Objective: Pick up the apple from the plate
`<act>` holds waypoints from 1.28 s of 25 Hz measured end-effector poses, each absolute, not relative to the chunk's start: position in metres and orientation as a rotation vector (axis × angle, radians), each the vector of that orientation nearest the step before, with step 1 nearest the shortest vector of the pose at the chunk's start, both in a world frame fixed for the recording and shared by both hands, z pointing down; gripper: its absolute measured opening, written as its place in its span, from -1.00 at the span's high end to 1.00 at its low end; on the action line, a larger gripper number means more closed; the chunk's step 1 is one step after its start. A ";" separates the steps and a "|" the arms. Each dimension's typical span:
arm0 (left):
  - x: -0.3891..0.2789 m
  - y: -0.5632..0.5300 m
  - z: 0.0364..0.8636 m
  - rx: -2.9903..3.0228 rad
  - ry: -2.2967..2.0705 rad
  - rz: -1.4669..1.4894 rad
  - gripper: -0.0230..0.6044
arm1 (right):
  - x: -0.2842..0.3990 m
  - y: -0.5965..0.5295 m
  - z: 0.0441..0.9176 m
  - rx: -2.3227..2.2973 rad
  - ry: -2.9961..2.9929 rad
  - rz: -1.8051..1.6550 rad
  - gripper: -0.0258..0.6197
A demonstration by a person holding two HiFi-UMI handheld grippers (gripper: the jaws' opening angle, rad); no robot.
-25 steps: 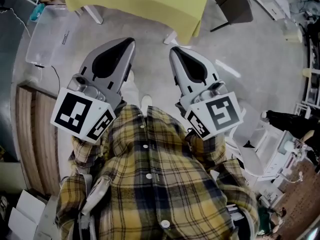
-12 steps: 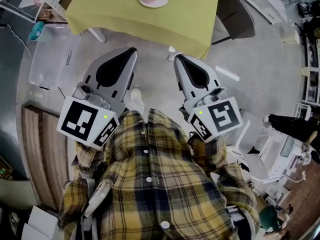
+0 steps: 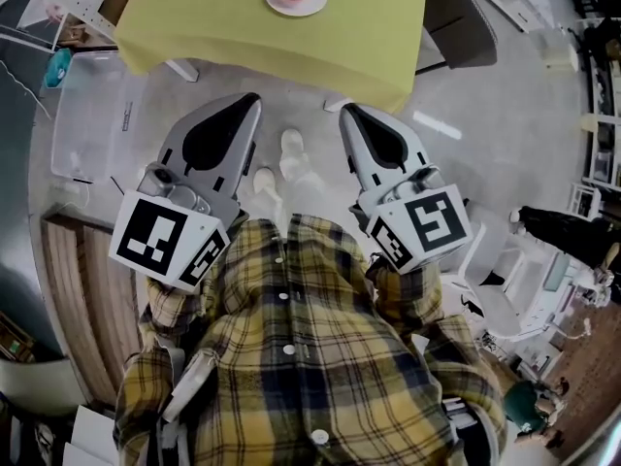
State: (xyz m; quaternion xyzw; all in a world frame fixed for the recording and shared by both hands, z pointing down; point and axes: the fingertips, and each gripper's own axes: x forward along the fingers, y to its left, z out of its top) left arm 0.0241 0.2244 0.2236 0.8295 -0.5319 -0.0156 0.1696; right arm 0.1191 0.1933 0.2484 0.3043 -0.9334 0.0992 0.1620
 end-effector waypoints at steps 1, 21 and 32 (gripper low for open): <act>0.023 0.220 0.225 2.354 -1.510 -0.045 0.93 | 0.118 0.189 0.250 0.866 -2.660 0.287 0.93; 0.024 0.055 0.211 2.309 -1.642 -0.105 0.93 | 0.102 0.033 0.240 0.668 -2.718 0.226 0.93; 0.013 0.010 0.210 2.296 -1.684 -0.111 0.93 | 0.084 -0.015 0.244 0.617 -2.747 0.238 0.93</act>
